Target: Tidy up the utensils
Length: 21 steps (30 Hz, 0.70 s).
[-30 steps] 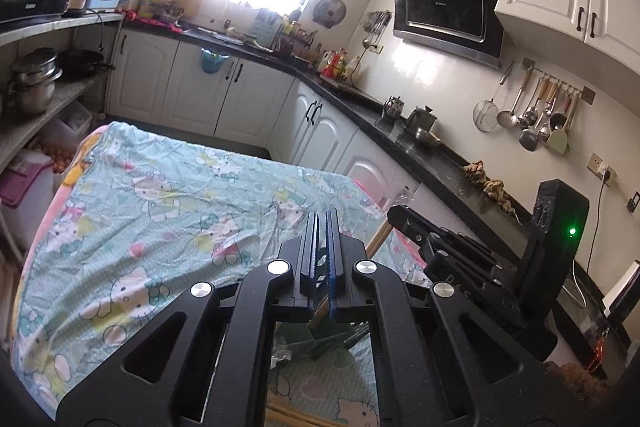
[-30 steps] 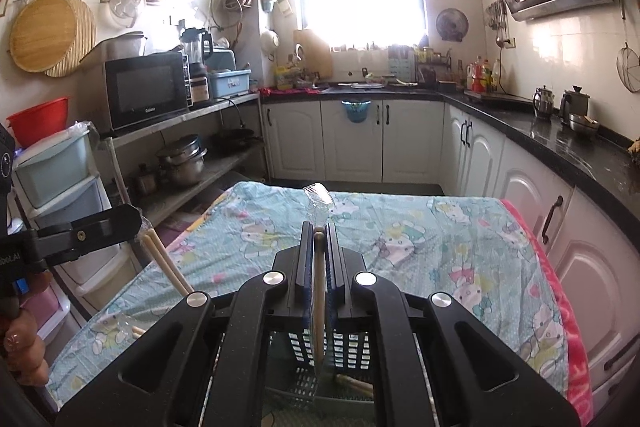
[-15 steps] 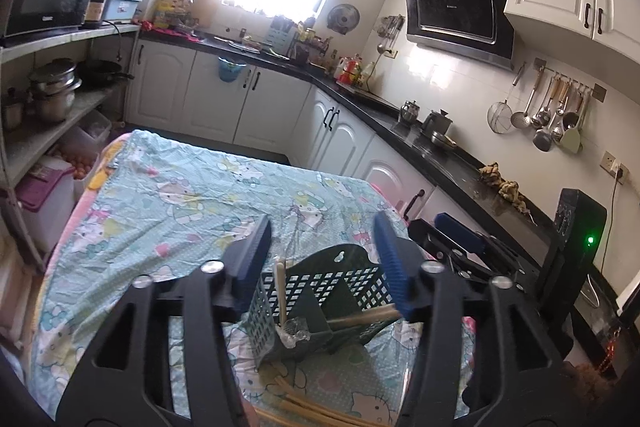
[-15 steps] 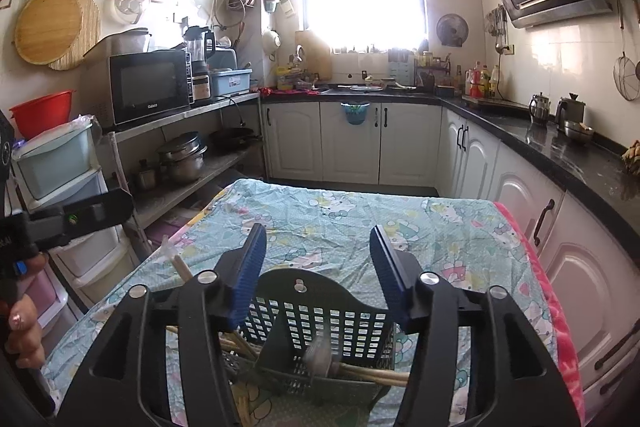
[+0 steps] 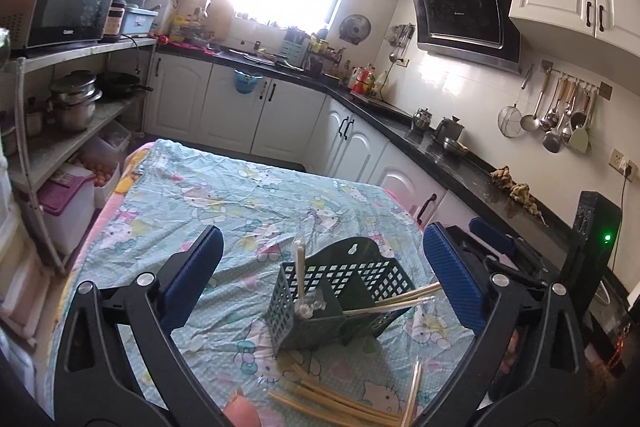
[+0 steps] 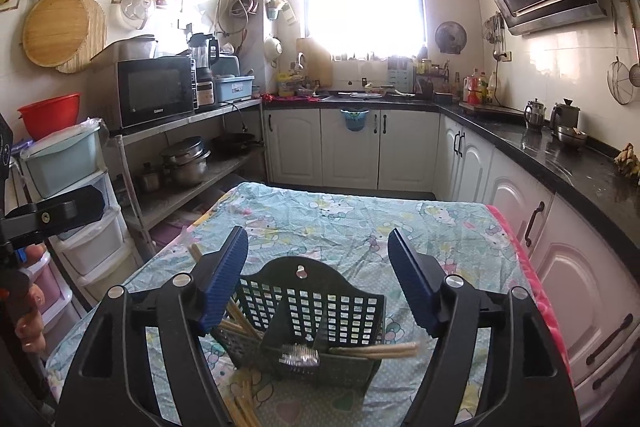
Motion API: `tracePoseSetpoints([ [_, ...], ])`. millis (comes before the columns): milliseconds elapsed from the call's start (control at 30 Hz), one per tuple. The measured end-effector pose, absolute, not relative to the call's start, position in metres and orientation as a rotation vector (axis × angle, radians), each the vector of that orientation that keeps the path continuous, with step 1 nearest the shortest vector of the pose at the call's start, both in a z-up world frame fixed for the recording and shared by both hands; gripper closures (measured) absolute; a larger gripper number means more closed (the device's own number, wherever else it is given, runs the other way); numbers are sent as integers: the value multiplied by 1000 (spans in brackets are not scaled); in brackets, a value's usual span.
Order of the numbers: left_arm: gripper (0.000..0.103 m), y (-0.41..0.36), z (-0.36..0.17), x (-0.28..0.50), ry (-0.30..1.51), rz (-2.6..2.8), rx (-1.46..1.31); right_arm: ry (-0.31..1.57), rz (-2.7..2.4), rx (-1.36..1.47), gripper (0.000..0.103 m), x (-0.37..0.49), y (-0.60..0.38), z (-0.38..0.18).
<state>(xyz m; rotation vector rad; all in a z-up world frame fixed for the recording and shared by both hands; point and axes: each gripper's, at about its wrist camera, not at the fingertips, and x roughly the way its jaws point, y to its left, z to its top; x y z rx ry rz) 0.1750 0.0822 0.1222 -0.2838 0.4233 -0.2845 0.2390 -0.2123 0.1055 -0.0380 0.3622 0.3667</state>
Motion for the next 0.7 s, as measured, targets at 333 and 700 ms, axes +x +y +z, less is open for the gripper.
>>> tracePoseSetpoints([
  [333, 11, 78, 119, 150, 415, -262, -233, 349, 366, -43, 27, 210, -225, 105],
  [700, 11, 76, 107, 126, 429, -261, -239, 376, 362, -44, 26, 186, -235, 97],
])
